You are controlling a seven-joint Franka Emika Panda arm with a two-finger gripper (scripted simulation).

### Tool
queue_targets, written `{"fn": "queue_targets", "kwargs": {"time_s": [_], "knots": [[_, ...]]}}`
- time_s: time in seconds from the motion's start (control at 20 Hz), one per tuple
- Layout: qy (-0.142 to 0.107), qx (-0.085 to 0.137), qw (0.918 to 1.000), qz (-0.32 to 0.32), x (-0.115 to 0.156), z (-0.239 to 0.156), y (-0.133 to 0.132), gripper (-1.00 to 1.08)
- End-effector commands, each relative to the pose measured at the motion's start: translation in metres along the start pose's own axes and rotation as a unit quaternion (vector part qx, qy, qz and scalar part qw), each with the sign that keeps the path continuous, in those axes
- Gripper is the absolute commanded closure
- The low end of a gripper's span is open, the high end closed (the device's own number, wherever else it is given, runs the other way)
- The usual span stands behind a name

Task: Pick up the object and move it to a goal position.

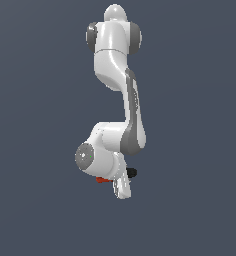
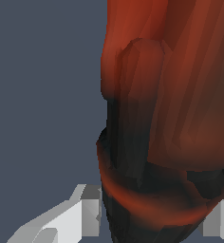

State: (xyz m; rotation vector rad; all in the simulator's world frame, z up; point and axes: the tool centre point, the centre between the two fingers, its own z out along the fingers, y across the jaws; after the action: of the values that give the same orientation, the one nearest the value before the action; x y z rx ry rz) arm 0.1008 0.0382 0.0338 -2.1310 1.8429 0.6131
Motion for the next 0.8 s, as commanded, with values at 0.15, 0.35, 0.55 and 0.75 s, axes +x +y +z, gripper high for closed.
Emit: {"fn": "queue_targets", "kwargs": {"time_s": [0.15,0.35,0.55,0.75], "knots": [[0.000,0.001,1.0000,-0.001,-0.004,-0.012,0.005,1.08],[0.000,0.001,1.0000,-0.001,-0.009,-0.028,0.014,1.08],[0.000,0.001,1.0000,0.000,-0.016,-0.051,0.026,1.08],[-0.001,0.001,1.0000,0.000,-0.026,-0.083,0.043,1.08]]}}
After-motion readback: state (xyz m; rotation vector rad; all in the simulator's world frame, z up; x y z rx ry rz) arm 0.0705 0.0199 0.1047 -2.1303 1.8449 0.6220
